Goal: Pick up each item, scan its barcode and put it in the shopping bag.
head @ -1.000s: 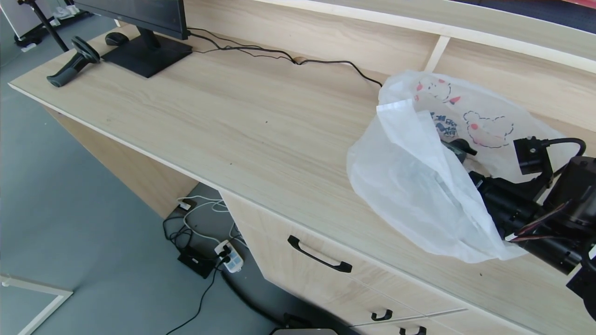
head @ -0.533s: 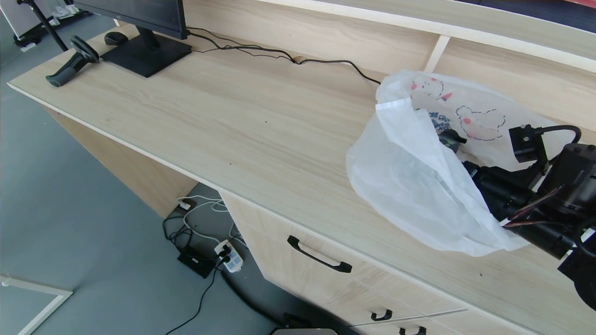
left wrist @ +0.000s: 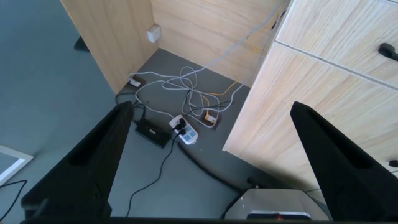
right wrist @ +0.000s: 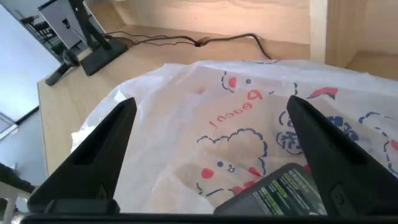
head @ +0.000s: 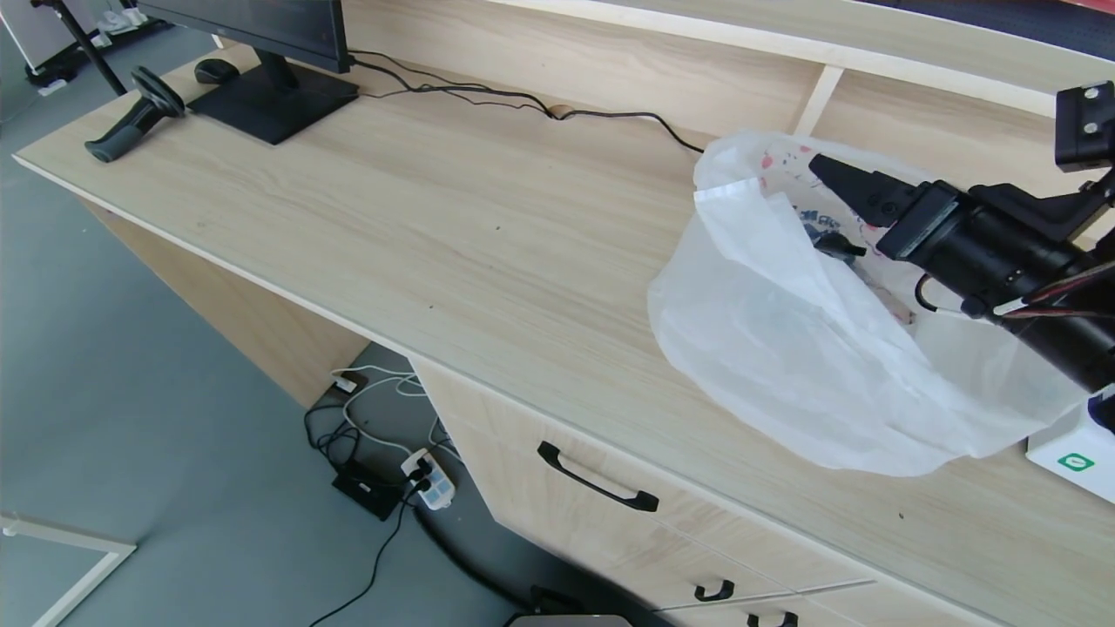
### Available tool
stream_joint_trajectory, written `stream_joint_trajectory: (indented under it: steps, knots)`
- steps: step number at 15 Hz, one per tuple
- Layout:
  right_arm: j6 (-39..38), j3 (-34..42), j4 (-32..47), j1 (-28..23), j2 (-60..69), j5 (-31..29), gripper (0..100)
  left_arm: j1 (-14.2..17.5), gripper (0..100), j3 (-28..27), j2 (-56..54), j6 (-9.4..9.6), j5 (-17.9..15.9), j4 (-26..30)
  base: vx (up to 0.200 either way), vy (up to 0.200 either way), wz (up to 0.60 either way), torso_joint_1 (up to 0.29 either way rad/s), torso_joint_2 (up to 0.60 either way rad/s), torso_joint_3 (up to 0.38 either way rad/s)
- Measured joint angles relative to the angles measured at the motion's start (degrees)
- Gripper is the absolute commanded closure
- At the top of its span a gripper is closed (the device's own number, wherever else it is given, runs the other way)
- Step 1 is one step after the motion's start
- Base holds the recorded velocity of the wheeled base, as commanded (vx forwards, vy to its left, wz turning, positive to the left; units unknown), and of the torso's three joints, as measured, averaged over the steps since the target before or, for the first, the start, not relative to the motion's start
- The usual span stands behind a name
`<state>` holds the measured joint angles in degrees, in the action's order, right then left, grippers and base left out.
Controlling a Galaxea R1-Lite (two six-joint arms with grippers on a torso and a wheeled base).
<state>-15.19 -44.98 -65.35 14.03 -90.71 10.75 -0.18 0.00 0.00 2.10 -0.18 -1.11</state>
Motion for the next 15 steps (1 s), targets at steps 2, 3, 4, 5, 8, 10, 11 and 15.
stream_joint_trajectory:
  steps: [2,3,4,5,8,10,11,15]
  knots:
    - [3.0,-1.0,-0.1,-0.3,2.3,-1.3,0,0.0,0,0.0,0.0,-0.05,0.0,0.0,0.0,0.0,0.0,0.0,0.0,0.0]
    - [3.8,-0.5,0.0,0.1,3.9,-2.4,0,0.0,0,0.0,0.0,-0.07,0.0,0.0,0.0,0.0,0.0,0.0,0.0,0.0]
    - [5.0,0.3,0.1,1.5,5.7,-3.0,0,0.0,0,0.0,0.0,-0.07,0.0,0.0,0.0,0.0,0.0,0.0,0.0,0.0]
    - [7.3,1.9,0.3,3.6,7.8,-3.4,0,0.0,0,0.0,0.0,-0.07,0.0,0.0,0.0,0.0,0.0,0.0,0.0,0.0]
    - [10.7,6.6,0.7,5.9,11.9,-3.7,0,0.0,0,0.0,0.0,-0.07,0.0,0.0,0.0,0.0,0.0,0.0,0.0,0.0]
    - [12.4,9.6,0.7,6.3,13.6,-3.4,0,0.0,0,0.0,0.0,-0.07,0.0,0.0,0.0,0.0,0.0,0.0,0.0,0.0]
    - [12.7,10.9,0.8,6.4,14.3,-3.0,0,0.0,0,0.0,0.0,-0.07,0.0,0.0,0.0,0.0,0.0,0.0,0.0,0.0]
    - [12.8,11.5,0.6,6.4,15.4,-1.0,0,0.1,0,0.0,0.0,-0.1,0.0,0.0,0.0,0.0,-0.6,-0.001,0.0,0.004]
